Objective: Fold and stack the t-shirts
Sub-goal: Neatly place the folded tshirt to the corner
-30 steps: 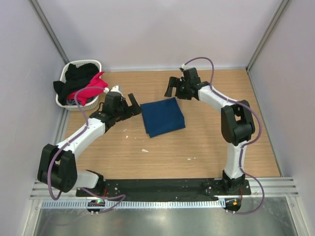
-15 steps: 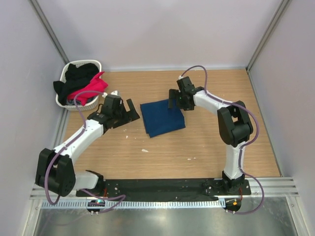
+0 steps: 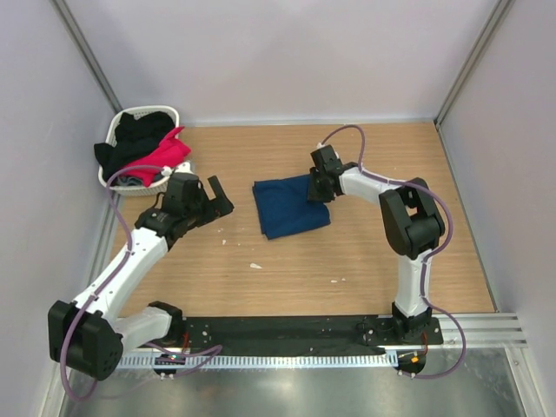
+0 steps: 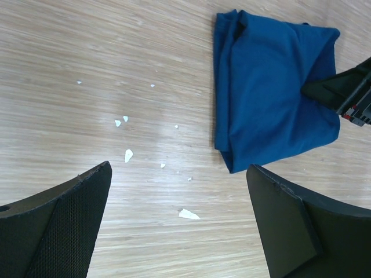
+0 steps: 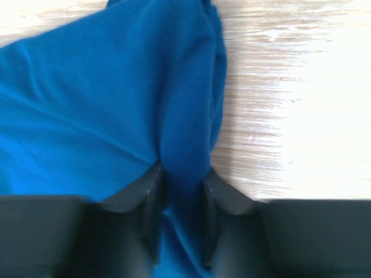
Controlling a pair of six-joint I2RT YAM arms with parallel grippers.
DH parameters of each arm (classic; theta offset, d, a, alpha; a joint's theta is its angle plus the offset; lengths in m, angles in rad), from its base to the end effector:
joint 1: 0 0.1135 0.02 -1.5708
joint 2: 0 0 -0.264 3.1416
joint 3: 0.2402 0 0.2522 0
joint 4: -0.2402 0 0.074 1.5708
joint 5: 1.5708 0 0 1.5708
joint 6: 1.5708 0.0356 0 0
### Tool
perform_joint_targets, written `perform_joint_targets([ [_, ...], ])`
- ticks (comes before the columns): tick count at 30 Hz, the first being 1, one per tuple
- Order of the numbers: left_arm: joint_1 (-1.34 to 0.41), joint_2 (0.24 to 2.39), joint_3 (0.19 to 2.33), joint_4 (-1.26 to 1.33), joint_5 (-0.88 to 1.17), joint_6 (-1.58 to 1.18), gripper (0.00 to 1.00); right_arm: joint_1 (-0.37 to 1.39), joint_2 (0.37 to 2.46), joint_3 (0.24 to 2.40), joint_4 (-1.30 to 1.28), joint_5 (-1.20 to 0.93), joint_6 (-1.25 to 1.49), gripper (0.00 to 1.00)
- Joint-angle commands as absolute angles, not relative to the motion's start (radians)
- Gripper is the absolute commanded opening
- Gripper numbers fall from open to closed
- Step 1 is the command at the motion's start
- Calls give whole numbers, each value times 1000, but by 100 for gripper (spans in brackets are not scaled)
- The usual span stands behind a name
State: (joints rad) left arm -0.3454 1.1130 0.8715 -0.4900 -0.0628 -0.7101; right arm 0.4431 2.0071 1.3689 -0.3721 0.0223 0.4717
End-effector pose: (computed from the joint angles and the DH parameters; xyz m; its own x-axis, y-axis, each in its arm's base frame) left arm 0.2238 -0.0782 0.2768 -0.6683 -0.4510 -0.5916 -0.1868 0.8715 -0.4533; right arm 0.3819 0.1803 0.1622 -0.8715 0.0893 -0.4821 -0.0246 0.9741 0.2247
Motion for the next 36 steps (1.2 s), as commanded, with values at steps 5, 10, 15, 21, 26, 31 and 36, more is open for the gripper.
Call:
perform_joint_targets([
  [5, -321, 1091, 890, -523, -98, -673, 100, 375, 2028, 1374, -428, 166, 450, 26],
  [10, -313, 1109, 907, -522, -92, -649, 100, 244, 2048, 1439, -448, 167, 382, 26],
  [15, -299, 1146, 949, -515, -89, -598, 100, 134, 2104, 1546, -472, 170, 237, 26],
  [21, -261, 1242, 1018, -517, -71, -548, 100, 25, 2261, 1750, -521, 255, 106, 26],
  [26, -221, 1308, 1078, -526, -48, -522, 100, -106, 2402, 1983, -581, 222, 31, 27],
  [31, -215, 1361, 1107, -526, -52, -511, 100, -164, 2496, 2198, -604, 271, -60, 29],
  [36, -215, 1400, 1150, -529, -72, -525, 100, -213, 2594, 2345, -589, 279, -152, 36],
])
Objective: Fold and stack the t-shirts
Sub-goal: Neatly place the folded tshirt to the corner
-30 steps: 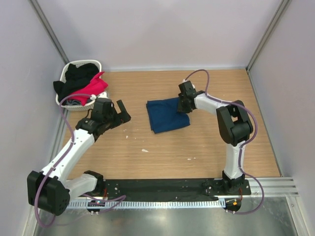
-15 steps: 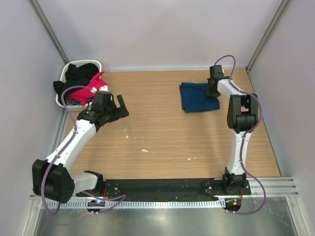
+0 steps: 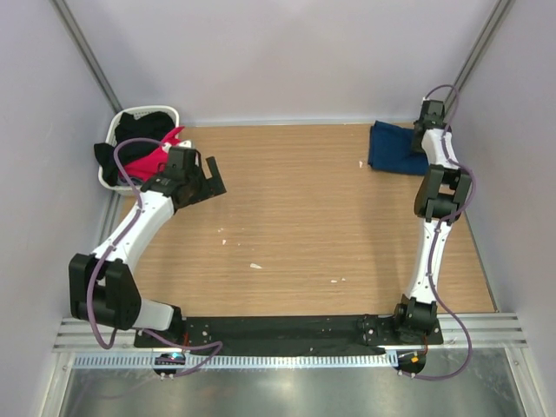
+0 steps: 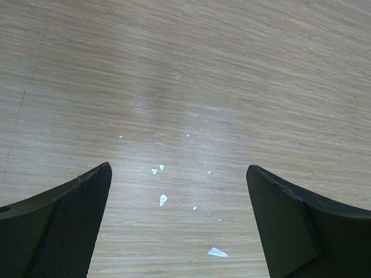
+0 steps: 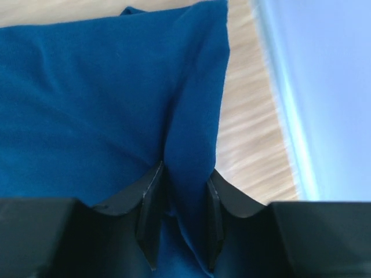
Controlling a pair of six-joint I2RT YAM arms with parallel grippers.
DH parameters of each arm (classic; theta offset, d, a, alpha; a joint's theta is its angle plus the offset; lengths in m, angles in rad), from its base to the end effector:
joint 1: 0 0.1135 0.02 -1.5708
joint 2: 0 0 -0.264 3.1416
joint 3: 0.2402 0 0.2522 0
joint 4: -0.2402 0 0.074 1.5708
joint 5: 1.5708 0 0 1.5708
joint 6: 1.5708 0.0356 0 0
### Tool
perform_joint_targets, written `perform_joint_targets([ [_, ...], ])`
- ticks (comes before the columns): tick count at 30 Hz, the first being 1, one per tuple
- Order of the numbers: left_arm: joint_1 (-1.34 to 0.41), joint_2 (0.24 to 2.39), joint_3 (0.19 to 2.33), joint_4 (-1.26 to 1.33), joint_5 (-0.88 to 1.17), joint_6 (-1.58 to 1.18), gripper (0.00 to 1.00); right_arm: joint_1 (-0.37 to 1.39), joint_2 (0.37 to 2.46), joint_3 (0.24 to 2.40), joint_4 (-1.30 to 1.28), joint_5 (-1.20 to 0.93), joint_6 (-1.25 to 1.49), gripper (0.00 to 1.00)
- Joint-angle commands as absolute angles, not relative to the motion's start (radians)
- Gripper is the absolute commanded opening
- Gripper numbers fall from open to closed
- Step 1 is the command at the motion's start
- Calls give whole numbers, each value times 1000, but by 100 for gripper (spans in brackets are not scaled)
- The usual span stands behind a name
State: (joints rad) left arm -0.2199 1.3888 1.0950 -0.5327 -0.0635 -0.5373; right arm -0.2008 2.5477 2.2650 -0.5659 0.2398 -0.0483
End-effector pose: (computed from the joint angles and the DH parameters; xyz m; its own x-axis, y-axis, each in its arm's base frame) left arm 0.2916 -0.0629 0.2791 -0.7067 -0.3654 -0.6059 -0.2164 0.9269 -0.3066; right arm 0.5496 -0.1205 0.1690 -0.7512 0.1050 -0.6517 0.3117 0.9267 -0.2099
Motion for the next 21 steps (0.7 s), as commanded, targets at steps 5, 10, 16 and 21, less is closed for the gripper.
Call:
perform_joint_targets([
  [5, -215, 1436, 1177, -531, -54, -545, 100, -225, 2637, 2390, -499, 261, -209, 46],
  [10, -215, 1428, 1196, -529, -17, -545, 100, -225, 2562, 2445, -489, 273, -199, 80],
  [16, -213, 1352, 1180, -519, -6, -522, 100, -225, 2305, 2464, -532, 197, -148, 100],
  [21, -213, 1279, 1157, -505, 47, -486, 100, -212, 2007, 2181, -456, -45, 50, 100],
])
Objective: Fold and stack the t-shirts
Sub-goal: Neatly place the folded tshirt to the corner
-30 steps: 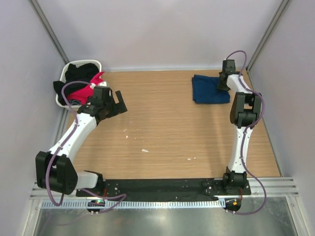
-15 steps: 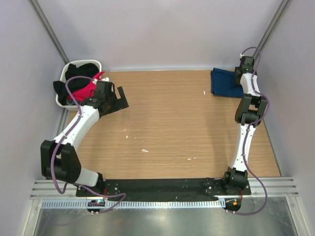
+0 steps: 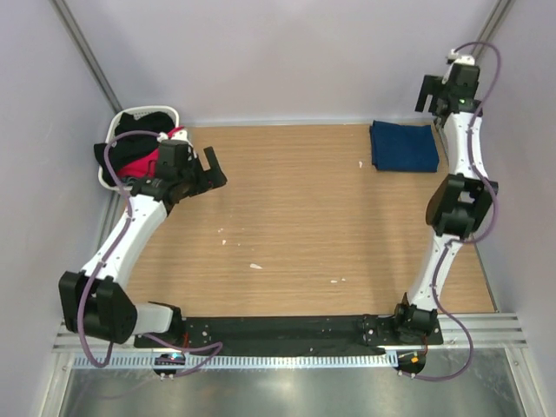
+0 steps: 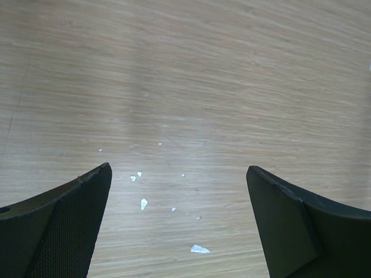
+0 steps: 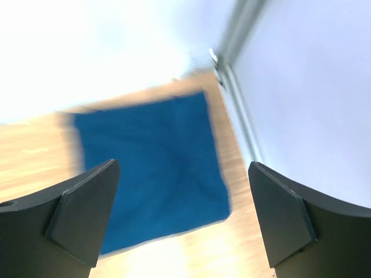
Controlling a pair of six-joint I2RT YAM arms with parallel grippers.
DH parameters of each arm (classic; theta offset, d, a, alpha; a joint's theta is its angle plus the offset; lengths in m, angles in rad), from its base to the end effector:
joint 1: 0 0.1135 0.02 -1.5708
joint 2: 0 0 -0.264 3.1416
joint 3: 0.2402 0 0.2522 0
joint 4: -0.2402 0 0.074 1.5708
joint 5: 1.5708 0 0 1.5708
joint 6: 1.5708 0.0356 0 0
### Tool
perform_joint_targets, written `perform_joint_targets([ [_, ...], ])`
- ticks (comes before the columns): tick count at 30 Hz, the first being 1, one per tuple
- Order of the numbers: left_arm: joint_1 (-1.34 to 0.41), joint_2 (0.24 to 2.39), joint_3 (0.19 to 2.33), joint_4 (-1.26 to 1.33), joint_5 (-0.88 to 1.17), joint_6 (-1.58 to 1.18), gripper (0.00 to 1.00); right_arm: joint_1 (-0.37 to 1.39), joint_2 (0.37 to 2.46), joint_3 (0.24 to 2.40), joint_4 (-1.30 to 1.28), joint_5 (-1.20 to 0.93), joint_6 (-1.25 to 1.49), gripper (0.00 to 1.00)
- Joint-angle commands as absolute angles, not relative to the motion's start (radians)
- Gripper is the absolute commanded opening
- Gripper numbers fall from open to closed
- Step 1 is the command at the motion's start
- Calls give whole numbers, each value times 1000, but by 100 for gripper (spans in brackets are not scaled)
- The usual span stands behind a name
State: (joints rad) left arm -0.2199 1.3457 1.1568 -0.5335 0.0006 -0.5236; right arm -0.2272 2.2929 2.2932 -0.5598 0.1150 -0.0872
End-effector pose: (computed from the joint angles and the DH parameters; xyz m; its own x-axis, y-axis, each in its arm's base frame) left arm 0.2881 -0.0644 0.3113 -0.6681 -0.3630 -0.6495 -0.1333 0.9172 -0.3755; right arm 0.5175 -0.1238 0.3136 -0.5429 0.0367 -0.8390 0.2723 0.9528 -0.1345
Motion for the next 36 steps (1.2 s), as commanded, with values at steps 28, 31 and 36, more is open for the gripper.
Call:
perform_joint_targets([
  [28, -213, 1218, 1140, -545, -31, -555, 100, -190, 2345, 1882, -195, 208, 181, 100],
  [31, -212, 1224, 1147, -548, -34, -551, 100, -190, 2358, 1888, -218, 250, 187, 100],
  [36, -212, 1232, 1152, -558, -32, -545, 100, -206, 2338, 1865, -232, 285, 183, 100],
])
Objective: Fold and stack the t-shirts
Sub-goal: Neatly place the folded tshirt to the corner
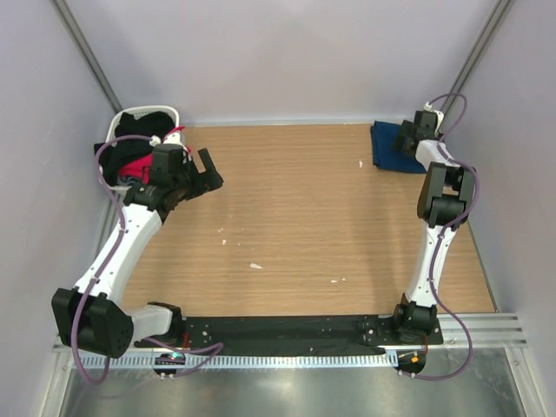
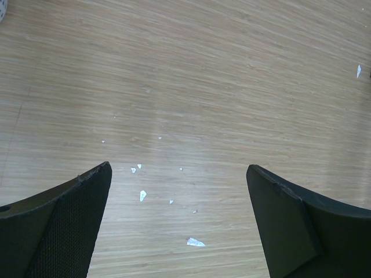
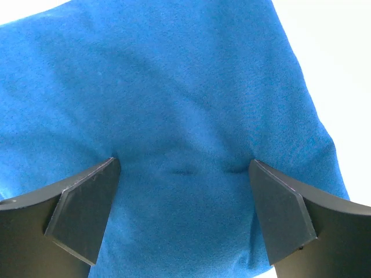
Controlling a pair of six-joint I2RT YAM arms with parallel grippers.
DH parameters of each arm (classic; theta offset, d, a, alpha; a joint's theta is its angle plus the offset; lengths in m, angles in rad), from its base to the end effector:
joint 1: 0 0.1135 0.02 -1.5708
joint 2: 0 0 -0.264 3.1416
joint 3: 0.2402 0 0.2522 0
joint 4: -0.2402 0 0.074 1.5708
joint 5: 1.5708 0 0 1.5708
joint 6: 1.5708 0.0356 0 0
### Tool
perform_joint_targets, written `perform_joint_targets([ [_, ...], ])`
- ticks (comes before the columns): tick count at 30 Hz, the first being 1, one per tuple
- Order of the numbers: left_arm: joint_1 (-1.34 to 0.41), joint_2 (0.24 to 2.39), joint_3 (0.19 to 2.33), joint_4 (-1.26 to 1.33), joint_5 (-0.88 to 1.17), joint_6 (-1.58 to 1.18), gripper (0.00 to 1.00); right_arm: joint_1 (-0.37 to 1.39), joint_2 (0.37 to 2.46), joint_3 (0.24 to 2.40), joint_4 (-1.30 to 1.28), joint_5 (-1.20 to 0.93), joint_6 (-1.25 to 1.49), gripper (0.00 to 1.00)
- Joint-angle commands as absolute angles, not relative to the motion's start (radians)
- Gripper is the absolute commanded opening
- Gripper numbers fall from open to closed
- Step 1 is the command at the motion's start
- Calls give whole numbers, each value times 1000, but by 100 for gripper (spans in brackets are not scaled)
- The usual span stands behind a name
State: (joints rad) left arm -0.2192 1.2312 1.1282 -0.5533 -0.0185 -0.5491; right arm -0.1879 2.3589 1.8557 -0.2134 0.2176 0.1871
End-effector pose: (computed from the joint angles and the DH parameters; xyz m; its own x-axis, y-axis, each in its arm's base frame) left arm 0.2624 -0.0578 0.3300 -0.6140 -0.3978 -0.6817 -0.1376 0.9044 -0.4039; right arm 0.5219 -0.1071 0.1627 -0.5703 0.2933 -0.7673 0.4564 0.8898 0.0009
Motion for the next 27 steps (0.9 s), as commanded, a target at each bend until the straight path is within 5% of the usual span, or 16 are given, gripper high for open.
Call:
perform_joint_targets([
  [1, -212, 1230, 1151, -558, -32, -545, 100, -212, 2338, 1867, -235, 282, 181, 100],
  [19, -212, 1246, 1161, -551, -51, -519, 100, -227, 2378, 1962, -288, 235, 23, 100],
  [27, -75, 1275, 1221, -545, 65, -518, 100, -213, 2032, 1982, -331, 61, 58, 100],
])
